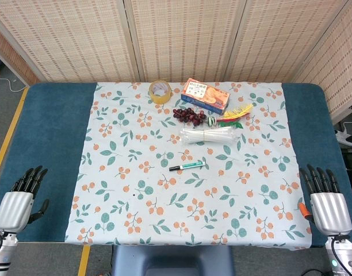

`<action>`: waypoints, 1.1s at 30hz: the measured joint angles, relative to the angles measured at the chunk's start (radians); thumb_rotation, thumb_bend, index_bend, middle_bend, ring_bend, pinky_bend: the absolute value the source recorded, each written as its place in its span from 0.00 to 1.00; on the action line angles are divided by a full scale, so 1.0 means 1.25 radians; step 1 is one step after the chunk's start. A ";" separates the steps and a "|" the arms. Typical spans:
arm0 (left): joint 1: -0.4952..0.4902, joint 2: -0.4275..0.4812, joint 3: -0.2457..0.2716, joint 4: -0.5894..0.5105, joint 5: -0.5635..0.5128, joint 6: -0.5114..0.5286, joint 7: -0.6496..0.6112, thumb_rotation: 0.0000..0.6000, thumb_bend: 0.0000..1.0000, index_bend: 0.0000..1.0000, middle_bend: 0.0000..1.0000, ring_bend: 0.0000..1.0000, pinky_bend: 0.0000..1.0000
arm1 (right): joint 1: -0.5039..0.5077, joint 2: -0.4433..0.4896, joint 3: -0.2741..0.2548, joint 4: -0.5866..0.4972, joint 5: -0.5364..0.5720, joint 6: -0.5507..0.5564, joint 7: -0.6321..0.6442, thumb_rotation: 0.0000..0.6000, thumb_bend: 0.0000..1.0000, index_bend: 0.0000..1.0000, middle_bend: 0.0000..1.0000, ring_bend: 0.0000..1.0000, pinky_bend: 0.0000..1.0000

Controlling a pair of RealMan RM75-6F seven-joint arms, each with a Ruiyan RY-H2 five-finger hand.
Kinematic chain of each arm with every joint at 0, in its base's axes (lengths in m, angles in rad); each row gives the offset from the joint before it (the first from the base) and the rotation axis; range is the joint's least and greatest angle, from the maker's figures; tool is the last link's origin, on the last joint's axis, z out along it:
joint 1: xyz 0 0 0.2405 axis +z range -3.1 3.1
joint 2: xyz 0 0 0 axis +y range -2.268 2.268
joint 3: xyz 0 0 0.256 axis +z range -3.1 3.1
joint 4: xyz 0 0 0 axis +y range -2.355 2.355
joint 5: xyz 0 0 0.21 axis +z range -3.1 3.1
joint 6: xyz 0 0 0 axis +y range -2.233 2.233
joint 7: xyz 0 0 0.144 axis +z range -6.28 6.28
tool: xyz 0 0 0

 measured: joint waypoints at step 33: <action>0.001 0.038 0.018 0.001 0.039 0.000 -0.104 1.00 0.41 0.00 0.00 0.00 0.20 | 0.475 -0.446 0.224 0.452 0.159 -0.585 0.055 1.00 0.17 0.18 0.08 0.00 0.00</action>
